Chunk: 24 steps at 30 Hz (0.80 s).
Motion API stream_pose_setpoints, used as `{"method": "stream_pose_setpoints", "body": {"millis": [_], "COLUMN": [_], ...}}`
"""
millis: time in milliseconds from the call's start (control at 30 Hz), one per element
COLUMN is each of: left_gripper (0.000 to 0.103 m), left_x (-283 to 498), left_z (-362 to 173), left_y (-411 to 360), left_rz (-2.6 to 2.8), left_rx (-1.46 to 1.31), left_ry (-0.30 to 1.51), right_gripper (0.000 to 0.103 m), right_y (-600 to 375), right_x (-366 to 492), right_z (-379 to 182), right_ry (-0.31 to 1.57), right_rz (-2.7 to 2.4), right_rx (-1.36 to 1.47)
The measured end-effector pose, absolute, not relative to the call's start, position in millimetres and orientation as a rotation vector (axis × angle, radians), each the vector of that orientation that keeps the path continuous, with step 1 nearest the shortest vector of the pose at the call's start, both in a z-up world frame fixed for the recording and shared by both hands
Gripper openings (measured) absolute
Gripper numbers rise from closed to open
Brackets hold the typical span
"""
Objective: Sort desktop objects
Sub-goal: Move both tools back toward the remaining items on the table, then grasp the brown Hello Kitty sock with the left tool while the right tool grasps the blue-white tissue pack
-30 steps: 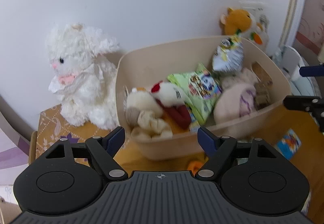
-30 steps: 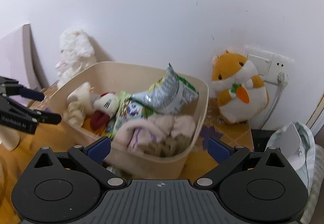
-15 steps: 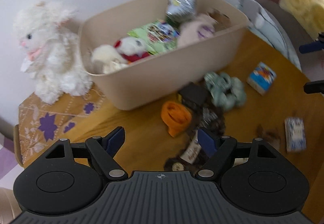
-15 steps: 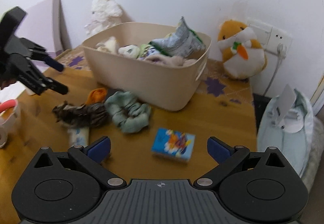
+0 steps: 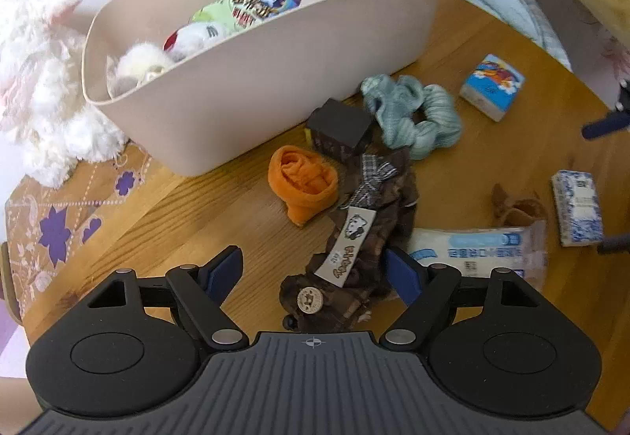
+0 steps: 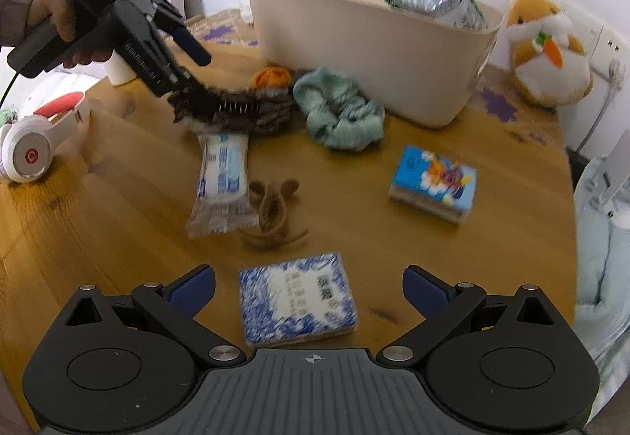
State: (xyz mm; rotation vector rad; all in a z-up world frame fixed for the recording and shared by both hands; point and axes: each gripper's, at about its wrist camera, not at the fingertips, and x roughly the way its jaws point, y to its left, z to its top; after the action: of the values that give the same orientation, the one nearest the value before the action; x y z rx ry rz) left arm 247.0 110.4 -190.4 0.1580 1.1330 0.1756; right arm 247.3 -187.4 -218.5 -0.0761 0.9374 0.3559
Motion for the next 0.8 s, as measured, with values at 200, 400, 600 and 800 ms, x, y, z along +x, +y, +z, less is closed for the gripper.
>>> {"method": "stream_pose_setpoints", "body": {"millis": [200,400,600,800], "left_gripper": [0.08,0.08,0.049,0.038], "left_x": [258,267,270,269], "left_z": [-204,-212,-215,-214], "left_y": [110,102,99,94], "left_rz": [0.178,0.154,0.101,0.097], "left_rx": [0.127,0.143,0.119,0.147], "left_ry": [1.155,1.148,1.158,1.164], "right_gripper": [0.1,0.08,0.064,0.06], "right_y": [-182,-184,-184,-185], "right_x": [249,255,254,255], "right_z": [-229,-236,-234,-233], "right_ry": [0.956,0.98,0.972,0.975], "right_rz": [0.346,0.355,0.362,0.371], "right_rx": [-0.102,-0.089,-0.1,-0.104]}}
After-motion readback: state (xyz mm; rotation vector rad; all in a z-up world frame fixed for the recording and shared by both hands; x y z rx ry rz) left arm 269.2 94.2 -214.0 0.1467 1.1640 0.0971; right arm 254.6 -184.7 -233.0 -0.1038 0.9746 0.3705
